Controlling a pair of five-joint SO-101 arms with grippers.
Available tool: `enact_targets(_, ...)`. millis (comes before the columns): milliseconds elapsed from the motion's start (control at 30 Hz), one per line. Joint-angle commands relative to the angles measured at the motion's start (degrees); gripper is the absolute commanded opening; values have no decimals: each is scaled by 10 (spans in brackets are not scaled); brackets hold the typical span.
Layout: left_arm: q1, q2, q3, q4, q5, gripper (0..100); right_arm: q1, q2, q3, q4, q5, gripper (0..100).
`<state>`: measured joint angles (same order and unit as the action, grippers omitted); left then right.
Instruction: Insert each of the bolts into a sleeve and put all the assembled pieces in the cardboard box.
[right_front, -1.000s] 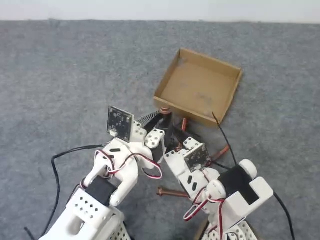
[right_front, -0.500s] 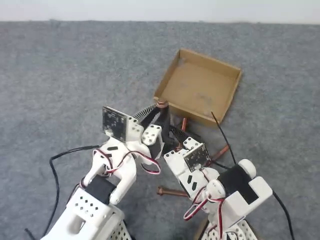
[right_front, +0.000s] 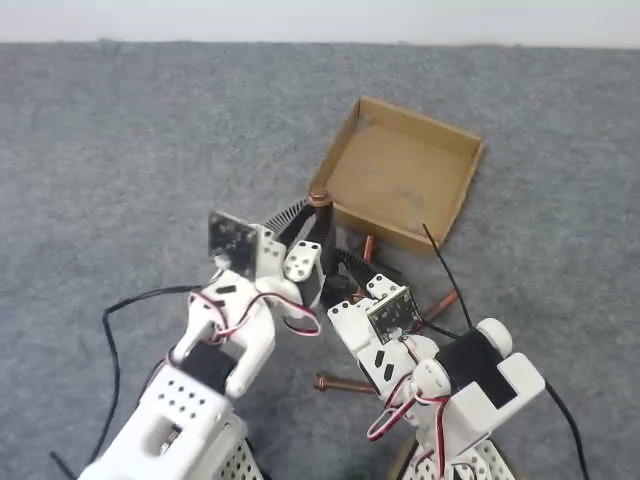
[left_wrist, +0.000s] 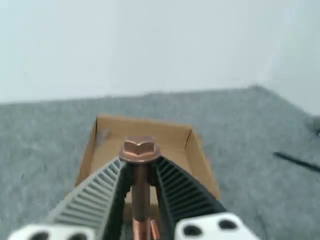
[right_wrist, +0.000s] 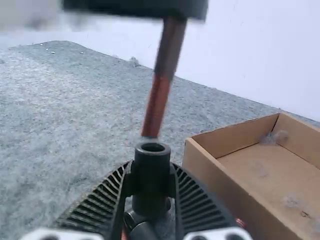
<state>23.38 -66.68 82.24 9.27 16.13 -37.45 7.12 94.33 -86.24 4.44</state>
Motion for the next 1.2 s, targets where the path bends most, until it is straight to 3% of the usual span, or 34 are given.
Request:
enact_targets(0,-4,70,-44,-33,-6,10,5,-15,13,-1,-4,6)
enact_targets(1167,14,73,42,-33,-5,11,44,-16,14,-48,-8,6)
